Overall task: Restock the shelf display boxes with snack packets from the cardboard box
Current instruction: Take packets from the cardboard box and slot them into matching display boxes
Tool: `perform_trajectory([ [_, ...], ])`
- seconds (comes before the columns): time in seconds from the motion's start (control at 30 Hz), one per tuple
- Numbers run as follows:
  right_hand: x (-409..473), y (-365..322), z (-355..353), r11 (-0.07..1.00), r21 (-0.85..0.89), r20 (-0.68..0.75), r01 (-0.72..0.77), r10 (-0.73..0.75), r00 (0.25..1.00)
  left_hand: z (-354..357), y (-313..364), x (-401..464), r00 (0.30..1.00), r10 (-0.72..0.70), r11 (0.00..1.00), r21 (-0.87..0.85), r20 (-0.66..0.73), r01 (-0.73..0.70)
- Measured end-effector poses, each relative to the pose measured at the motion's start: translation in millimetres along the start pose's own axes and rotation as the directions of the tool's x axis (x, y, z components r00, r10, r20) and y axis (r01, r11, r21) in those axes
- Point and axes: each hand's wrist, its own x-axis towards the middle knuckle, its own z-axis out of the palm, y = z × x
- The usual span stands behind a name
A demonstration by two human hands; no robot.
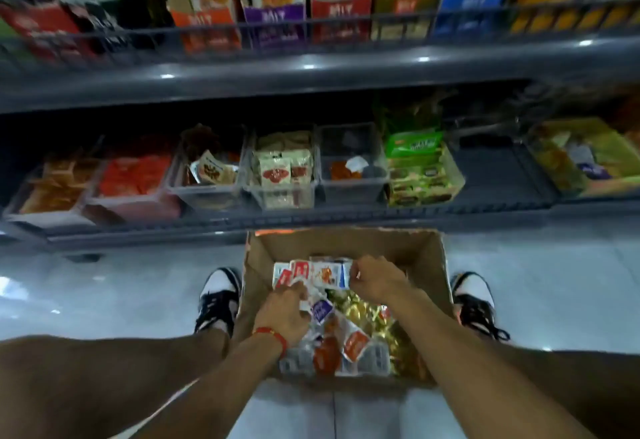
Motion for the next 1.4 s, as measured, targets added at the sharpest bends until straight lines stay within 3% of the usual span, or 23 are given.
perform_trajectory([
  [0.2,-1,50,126,0.981,0.097,0.189,-0.169,0.148,0.971,55,-59,-2,0.952,-0.196,0.980,0.017,0.233,0.198],
  [0.37,12,37,159,0.990,0.054,0.061,-0.130,0.127,0.990,49,-63,7,0.953,-0.232,0.972,0.012,0.197,0.234],
  [0.57,30,4,179,0.988,-0.046,0.155,-0.145,0.150,0.976,59,-61,-1,0.955,-0.226,0.974,0.056,0.192,0.219],
  [0.87,31,18,168,0.952,0.296,0.342,-0.076,-0.031,0.939,53,-57,-7,0.957,-0.218,0.973,-0.030,0.191,0.228],
  [1.03,22,40,141,0.906,0.408,0.331,-0.113,-0.031,0.943,50,-50,-11,0.959,-0.215,0.968,-0.088,0.187,0.234],
  [1.2,4,56,92,0.835,0.526,0.240,-0.162,0.037,0.970,47,-27,-12,0.983,-0.109,0.990,-0.073,0.147,0.121],
  [1.33,-11,61,51,0.759,0.627,0.128,-0.173,0.119,0.985,44,-2,-11,0.990,0.116,0.992,-0.063,0.076,-0.111],
  [1.4,-22,55,31,0.668,0.727,0.105,-0.158,0.120,0.987,40,11,-10,0.967,0.235,0.970,0.034,0.094,-0.239],
])
